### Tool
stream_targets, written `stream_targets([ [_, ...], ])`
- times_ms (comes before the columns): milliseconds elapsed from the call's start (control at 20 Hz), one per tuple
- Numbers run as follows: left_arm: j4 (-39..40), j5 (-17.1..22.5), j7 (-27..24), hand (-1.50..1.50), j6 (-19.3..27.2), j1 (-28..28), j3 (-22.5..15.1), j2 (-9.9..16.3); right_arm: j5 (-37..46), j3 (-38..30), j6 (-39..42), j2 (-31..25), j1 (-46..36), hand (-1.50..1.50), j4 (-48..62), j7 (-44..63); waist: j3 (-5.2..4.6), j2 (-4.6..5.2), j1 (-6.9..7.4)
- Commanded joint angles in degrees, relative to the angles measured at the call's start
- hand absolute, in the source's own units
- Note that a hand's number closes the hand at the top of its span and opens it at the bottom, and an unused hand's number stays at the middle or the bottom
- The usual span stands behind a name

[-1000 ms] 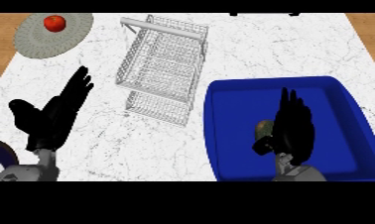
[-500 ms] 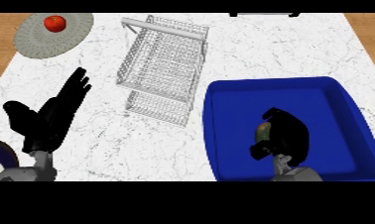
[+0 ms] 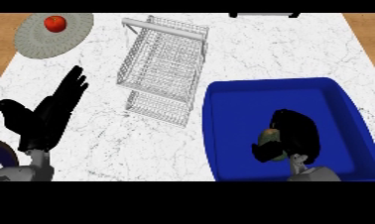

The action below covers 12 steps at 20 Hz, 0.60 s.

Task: Pick the squash from the tray and place it in the tiered basket

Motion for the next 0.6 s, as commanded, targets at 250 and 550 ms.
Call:
stream_targets([
  [250,1.4,-0.6,2.0,0.00,0.4,-3.6,0.4,-0.7,-4.9,-5.8,-6.6,-17.2,0.9,1.50,5.2,-30.5,0.45,0.61,-0.31],
  [550,0.7,-1.3,0.5,0.00,0.6,-0.3,-0.6,-2.0,-13.5,-13.3,-11.1,-14.5,-2.8,1.50,-9.0,-31.4,0.39,0.14,-1.29],
])
